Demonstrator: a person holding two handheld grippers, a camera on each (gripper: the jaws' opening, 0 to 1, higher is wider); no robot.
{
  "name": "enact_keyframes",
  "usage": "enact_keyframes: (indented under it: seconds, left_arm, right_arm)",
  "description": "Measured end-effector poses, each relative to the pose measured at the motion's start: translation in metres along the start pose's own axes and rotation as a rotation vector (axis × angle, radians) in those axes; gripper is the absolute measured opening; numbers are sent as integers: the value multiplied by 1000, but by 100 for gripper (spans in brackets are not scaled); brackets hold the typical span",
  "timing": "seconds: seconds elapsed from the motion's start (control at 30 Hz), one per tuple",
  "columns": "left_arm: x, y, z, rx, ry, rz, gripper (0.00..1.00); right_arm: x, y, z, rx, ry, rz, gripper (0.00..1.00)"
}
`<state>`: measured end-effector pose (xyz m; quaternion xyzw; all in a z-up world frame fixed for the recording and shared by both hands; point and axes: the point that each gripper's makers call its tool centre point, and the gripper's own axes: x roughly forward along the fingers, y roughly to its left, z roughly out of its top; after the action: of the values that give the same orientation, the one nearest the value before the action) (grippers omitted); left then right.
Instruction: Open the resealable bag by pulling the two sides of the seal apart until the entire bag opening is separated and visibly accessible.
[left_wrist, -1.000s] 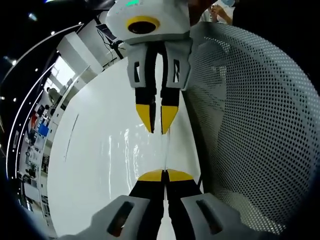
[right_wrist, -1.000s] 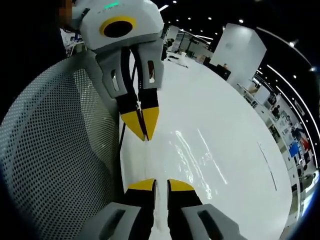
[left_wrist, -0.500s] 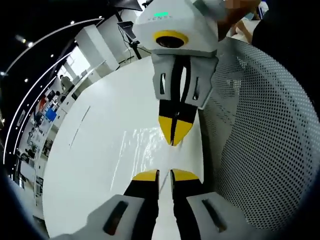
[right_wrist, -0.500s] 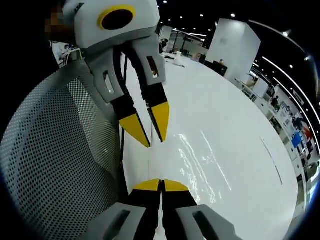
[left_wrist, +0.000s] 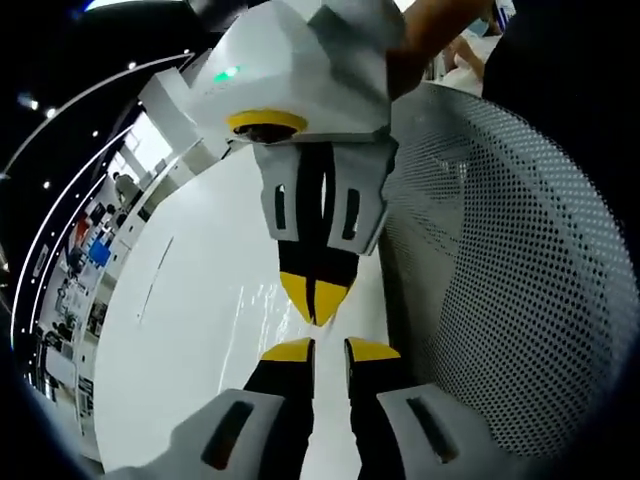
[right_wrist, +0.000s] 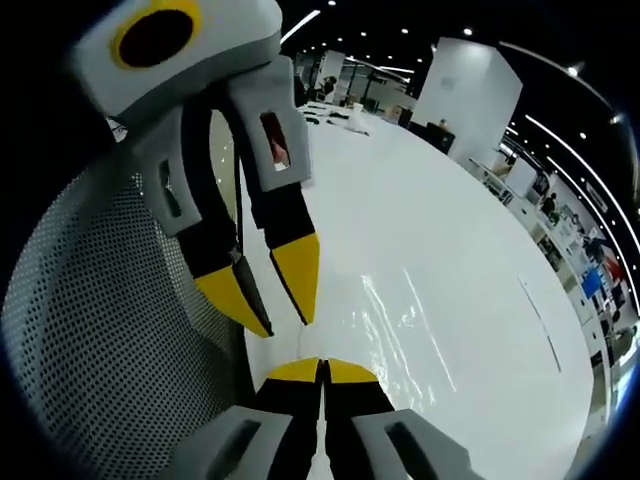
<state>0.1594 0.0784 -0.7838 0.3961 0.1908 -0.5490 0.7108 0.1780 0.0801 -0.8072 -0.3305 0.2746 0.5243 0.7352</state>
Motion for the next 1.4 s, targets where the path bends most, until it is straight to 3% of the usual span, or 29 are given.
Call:
enact_keyframes:
  seconds: [0.23, 0.37, 0.53, 0.83, 0.93, 1.4]
  left_arm:
    - [5, -3, -7, 43, 41, -4, 10]
    - [5, 1, -14, 86, 84, 26, 7]
    - [4, 3, -18, 68, 101, 38, 1]
    - [1, 7, -15, 50, 83, 57, 0]
    - [0, 10, -12, 60, 60, 83, 0]
    - [5, 0, -15, 41, 47, 55, 0]
  right_arm:
    - [1, 5, 9, -8, -20, 13, 0]
    - [1, 6, 14, -18, -31, 15, 0]
    - [0, 2, 18, -15, -41, 7, 0]
    - [-4, -9, 21, 67, -68, -19, 0]
    - [-7, -17, 22, 97, -81, -59, 0]
    - [-15, -40, 24, 159, -110, -124, 0]
